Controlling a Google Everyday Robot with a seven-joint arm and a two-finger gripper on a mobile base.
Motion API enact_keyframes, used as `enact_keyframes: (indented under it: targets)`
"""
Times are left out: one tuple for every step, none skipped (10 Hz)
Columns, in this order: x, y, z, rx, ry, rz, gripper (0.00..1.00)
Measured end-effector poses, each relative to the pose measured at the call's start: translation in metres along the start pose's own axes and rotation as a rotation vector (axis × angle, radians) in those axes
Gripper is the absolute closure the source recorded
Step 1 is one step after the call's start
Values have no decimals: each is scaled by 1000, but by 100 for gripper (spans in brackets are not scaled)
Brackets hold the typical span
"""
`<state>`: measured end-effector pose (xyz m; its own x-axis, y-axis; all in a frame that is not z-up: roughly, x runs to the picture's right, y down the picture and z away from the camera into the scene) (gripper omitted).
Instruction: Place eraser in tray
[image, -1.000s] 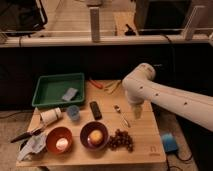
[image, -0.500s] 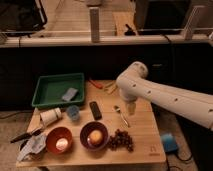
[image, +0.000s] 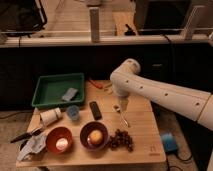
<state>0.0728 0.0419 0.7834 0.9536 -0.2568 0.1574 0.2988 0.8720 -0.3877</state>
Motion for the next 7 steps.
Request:
enact_keyframes:
  targets:
    - [-4, -6, 2, 6, -13, -4, 20]
    - [-6, -9, 4, 7, -21, -5, 20]
    - [-7, -14, 6, 11, -31, -6, 20]
    - [-11, -21, 10, 15, -47, -12, 20]
    - [-14, -25, 12, 15, -58, -15, 20]
    - [-17, -29, 15, 15, -67, -20, 20]
    - [-21, -33, 18, 13, -80, -26, 20]
